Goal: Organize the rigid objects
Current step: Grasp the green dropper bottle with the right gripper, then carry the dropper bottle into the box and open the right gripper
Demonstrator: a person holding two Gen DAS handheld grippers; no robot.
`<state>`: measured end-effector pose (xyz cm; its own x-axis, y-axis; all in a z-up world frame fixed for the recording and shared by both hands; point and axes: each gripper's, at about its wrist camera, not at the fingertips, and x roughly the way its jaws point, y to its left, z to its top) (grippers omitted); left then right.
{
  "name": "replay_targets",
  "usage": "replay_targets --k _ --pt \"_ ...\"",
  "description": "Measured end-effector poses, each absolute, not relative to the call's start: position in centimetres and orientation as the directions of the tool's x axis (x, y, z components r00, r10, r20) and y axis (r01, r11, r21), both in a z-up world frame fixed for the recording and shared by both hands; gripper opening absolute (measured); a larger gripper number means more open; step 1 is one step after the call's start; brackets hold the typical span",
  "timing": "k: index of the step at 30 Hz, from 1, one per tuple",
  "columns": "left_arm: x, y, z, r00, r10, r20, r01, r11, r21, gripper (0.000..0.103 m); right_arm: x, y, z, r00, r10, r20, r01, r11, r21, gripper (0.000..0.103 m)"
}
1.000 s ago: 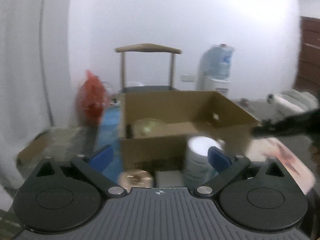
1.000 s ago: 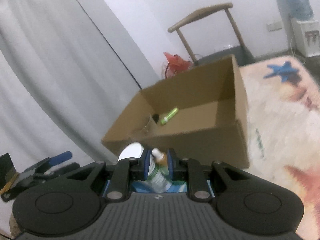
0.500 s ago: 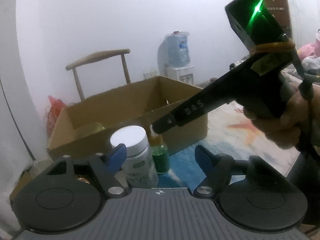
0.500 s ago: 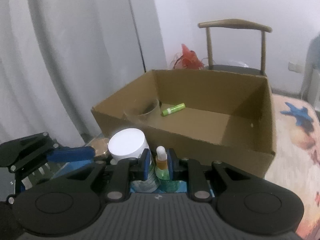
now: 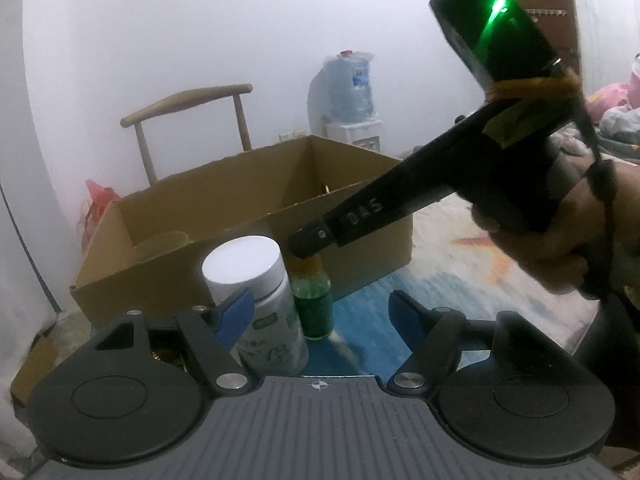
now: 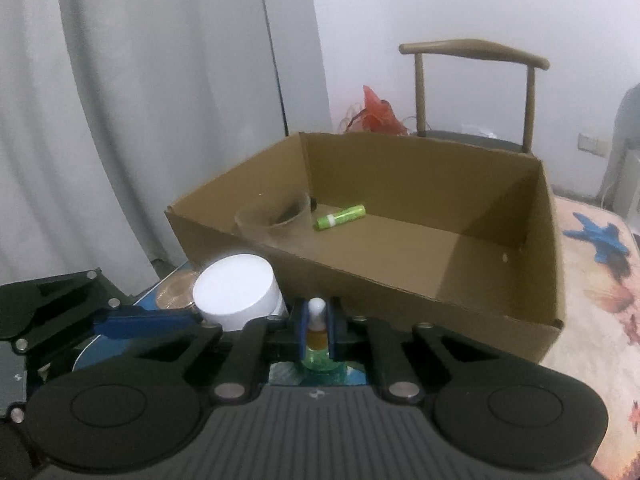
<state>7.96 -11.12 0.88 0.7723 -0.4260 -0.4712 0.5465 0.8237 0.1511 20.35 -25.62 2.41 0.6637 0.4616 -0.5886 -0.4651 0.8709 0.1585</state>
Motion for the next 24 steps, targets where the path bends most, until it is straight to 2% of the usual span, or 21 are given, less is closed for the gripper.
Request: replay_targets --k 10,16,19,20,21,24 --pt "8.4 -13.6 0.4 0.741 -0.427 -0.519 0.58 0.796 0.172 0.065 17.1 -27.8 3.5 0.67 0.446 -0.593 -0.446 0.881 0.159 0.01" --pt "9.4 -16.1 -1.4 0.676 -0.426 -0.601 0.622 0.767 0.157 0.063 15.2 -28.7 3.6 0.675 0.428 -0.601 -0.44 0.887 0.137 0.01" --pt "9.8 -16.7 -2.1 0.649 -0.43 -0.627 0.633 0.763 0.132 0.05 15.0 -28.9 3.1 0.669 0.422 -0.611 -0.437 0.889 0.136 0.01" --pt "9.9 -16.8 -2.3 0.646 -0.428 -0.632 0.634 0.763 0.131 0.035 15.0 -29.0 3.0 0.67 0.424 -0.61 -0.438 0.889 0.137 0.01" --pt "9.9 -17.0 -2.5 0.645 -0.42 -0.638 0.631 0.764 0.135 0.032 14.9 -29.0 2.9 0.671 0.424 -0.609 -0.438 0.888 0.136 0.01" --pt "9.9 -16.8 -2.2 0.65 -0.418 -0.635 0.622 0.772 0.129 0.031 14.8 -29.1 3.0 0.671 0.427 -0.606 -0.439 0.888 0.139 0.01"
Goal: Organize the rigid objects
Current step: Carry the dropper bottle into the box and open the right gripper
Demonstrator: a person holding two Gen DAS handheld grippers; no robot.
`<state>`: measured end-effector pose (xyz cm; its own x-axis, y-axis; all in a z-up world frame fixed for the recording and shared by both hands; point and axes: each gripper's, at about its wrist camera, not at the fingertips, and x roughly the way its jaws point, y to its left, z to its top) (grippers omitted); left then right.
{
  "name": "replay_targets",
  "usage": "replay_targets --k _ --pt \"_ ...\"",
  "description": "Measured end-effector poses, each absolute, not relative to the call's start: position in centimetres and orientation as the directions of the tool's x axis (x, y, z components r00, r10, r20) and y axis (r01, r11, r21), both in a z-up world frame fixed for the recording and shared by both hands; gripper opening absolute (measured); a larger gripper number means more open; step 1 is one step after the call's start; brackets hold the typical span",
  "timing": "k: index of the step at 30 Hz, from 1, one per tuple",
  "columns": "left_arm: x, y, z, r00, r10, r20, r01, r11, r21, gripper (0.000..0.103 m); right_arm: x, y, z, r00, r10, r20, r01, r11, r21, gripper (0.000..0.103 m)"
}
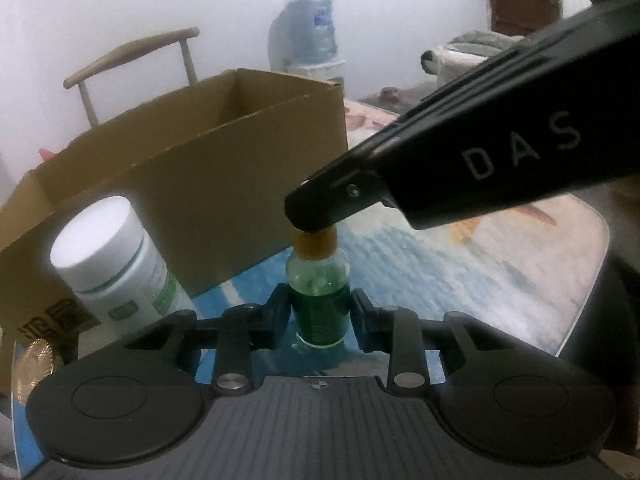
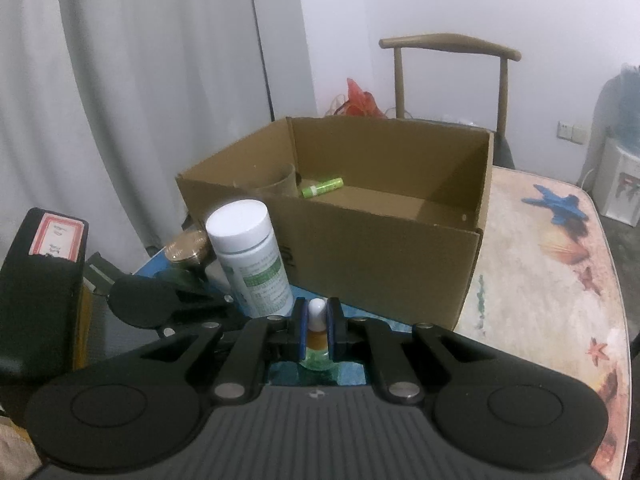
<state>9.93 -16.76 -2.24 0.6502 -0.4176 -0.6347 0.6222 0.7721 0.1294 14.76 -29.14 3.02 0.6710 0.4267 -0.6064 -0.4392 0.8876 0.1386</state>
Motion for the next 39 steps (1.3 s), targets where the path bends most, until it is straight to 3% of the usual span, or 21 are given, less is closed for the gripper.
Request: replay_targets --k 4,11,14,22,30,39 --pt "9.4 -16.0 0.2 0.683 -0.42 -0.597 0.602 0.787 0.135 0.031 14.3 -28.9 5.2 0.686 0.453 -0.569 -0.468 0.874 0.131 0.01" --pt "11.2 -11.9 8.9 0.758 -0.454 -0.468 0.557 0.824 0.103 0.031 14.7 -26.7 12.9 0.751 0.519 -0.407 -0.563 0.826 0.014 0.01" --pt "13.9 -10.0 11.0 0.754 -0.455 -0.473 0.541 0.839 0.055 0.031 17.5 -25.2 14.8 0.747 0.546 -0.379 -0.588 0.809 0.007 0.01" --pt "24.5 -8.6 9.3 0.702 -0.375 -0.606 0.494 0.869 0.034 0.031 29.3 -21.7 13.9 0.666 0.553 -0.501 -0.579 0.806 0.121 0.01" --pt "33.3 -8.5 4.3 0.534 -0.315 -0.785 0.464 0.885 -0.04 0.031 39.2 -21.0 8.0 0.513 0.536 -0.67 -0.487 0.825 0.287 0.01" --pt "36.0 -8.3 3.3 0.489 -0.223 -0.843 0.422 0.907 0.005 0.035 42.8 -21.1 3.8 0.428 0.547 -0.719 -0.422 0.825 0.377 0.011"
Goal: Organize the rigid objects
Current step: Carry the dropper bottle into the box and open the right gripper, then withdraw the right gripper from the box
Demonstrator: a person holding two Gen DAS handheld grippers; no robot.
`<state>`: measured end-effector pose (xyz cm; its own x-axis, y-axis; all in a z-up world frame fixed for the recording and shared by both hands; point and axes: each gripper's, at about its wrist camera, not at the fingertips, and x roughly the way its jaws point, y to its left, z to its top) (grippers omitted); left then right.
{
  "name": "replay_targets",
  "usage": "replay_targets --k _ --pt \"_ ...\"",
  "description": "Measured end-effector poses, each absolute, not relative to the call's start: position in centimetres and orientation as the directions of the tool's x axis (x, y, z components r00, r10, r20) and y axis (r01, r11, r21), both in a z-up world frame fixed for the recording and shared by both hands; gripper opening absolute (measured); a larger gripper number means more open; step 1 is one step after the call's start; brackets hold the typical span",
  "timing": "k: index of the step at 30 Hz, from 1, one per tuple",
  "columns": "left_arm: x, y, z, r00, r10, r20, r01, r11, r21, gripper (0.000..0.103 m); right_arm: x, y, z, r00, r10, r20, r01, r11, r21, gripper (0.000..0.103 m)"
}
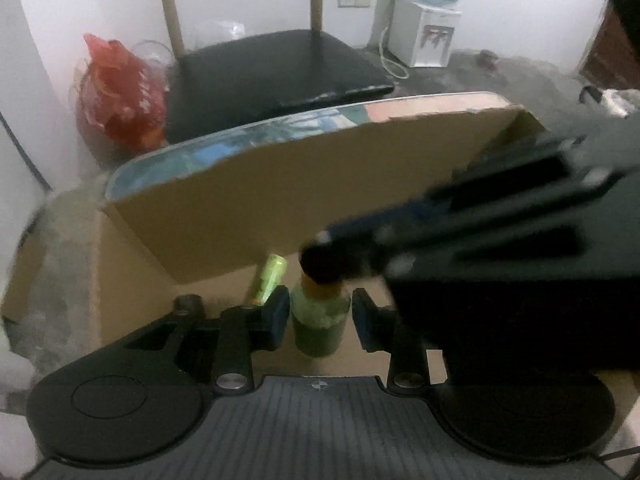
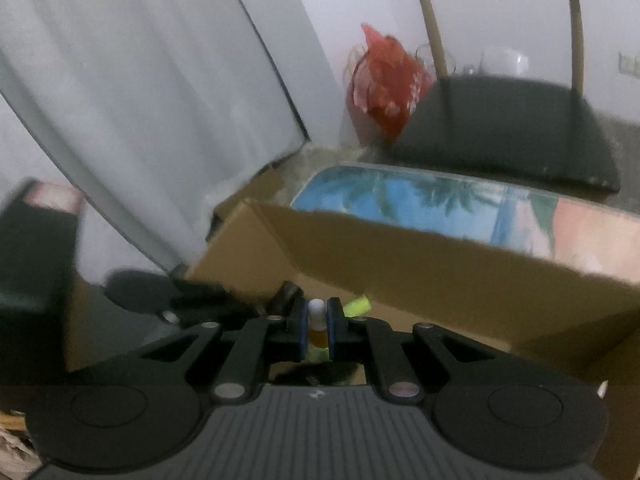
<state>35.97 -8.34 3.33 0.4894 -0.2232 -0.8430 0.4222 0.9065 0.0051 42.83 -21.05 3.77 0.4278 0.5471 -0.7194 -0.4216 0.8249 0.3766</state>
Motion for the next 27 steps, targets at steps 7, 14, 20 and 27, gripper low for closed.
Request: replay_targets --k 7,14,20,27 --pt "35.4 -7.9 3.7 0.487 -0.226 -0.844 0.401 0.916 -0.013 0.036 42.2 -20.9 3.6 0.426 0.551 -0.718 -0.427 0.822 0.377 0.013" --pt "33.9 -7.8 5.5 0.552 -0.239 -0.799 0.401 0.916 0.003 0.06 41.3 -21.5 5.1 0.434 0.555 -0.71 -0.382 0.827 0.413 0.014" --pt "30.5 -6.8 8.4 0.638 -0.264 -0.723 0.386 0.923 0.003 0.072 38.2 -23.6 8.3 0.493 0.565 -0.662 -0.371 0.825 0.427 0.014" --pt "21.6 -2.8 12.2 0.749 -0.309 -0.585 0.376 0.927 -0.009 0.089 28.9 -28.3 11.9 0.539 0.639 -0.55 -0.431 0.769 0.471 0.018"
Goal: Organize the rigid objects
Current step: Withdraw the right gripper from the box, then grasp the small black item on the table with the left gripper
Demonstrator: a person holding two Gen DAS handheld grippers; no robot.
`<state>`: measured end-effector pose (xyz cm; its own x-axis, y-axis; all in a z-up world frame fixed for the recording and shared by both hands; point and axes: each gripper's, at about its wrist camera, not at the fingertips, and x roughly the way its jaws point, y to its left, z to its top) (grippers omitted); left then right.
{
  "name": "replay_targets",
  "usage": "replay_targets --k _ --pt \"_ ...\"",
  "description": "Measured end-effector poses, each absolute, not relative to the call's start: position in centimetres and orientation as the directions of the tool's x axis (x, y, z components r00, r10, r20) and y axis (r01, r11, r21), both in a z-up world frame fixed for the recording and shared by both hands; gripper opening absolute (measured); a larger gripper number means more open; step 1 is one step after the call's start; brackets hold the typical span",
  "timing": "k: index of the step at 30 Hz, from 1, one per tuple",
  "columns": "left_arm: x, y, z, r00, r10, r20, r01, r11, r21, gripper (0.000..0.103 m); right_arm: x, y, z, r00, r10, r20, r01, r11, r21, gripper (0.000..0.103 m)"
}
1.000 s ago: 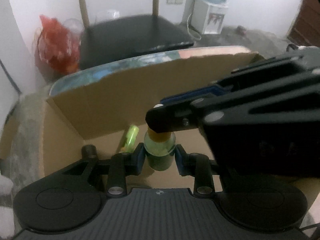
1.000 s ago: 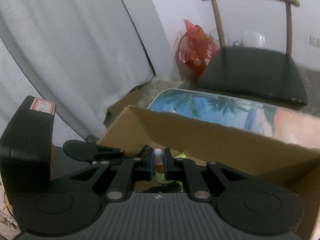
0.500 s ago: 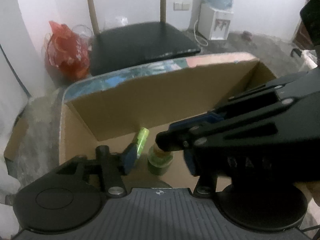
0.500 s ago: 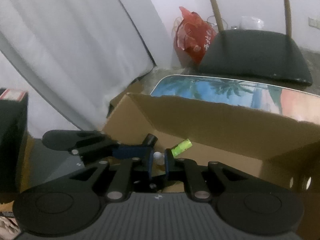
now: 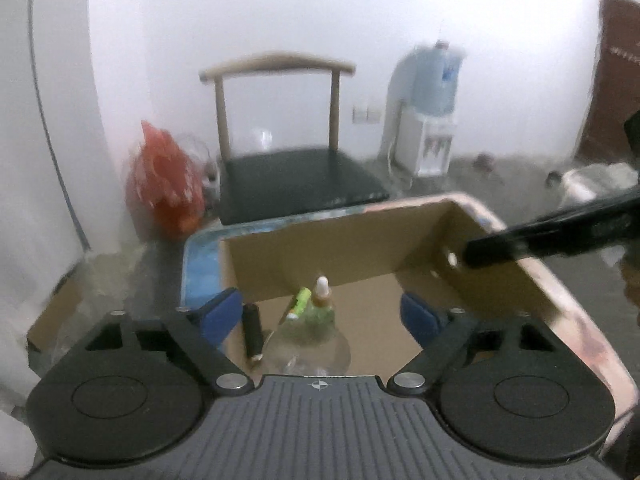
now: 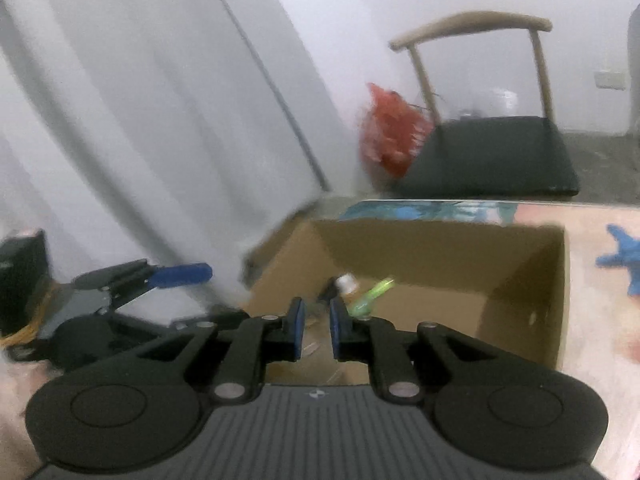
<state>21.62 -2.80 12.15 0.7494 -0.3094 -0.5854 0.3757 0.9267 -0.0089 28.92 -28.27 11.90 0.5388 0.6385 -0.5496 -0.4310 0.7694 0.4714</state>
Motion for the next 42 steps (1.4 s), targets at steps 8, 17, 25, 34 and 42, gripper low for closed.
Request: replay_targets --k 8,17,25,34,42 --pt "10.9 1.2 8.1 0.813 -0.266 -0.518 0.325 0.945 0.026 0.094 17.3 -30.5 9.0 0.579 0.697 -0.423 -0.481 0.711 0.513 0.055" --pt "10.7 3.7 1.3 0.758 -0.22 -0.614 0.217 0.973 -0.08 0.065 14.9 -20.0 4.3 0.528 0.676 -0.515 -0.573 0.731 0.371 0.055" --pt "13.3 6.0 -2.9 0.649 -0.293 -0.702 0.181 0.956 -0.232 0.056 14.9 -16.1 2.4 0.555 0.602 -0.574 -0.561 0.781 0.276 0.054" --pt "14.1 4.8 -3.8 0.629 -0.239 -0.74 0.205 0.969 -0.138 0.052 14.8 -16.6 0.9 0.557 0.58 -0.595 -0.523 0.801 0.292 0.053" --pt "13.3 4.3 -3.7 0.642 -0.169 -0.748 0.205 0.978 -0.045 0.027 14.4 -16.8 0.8 0.552 0.605 -0.573 -0.53 0.786 0.319 0.053"
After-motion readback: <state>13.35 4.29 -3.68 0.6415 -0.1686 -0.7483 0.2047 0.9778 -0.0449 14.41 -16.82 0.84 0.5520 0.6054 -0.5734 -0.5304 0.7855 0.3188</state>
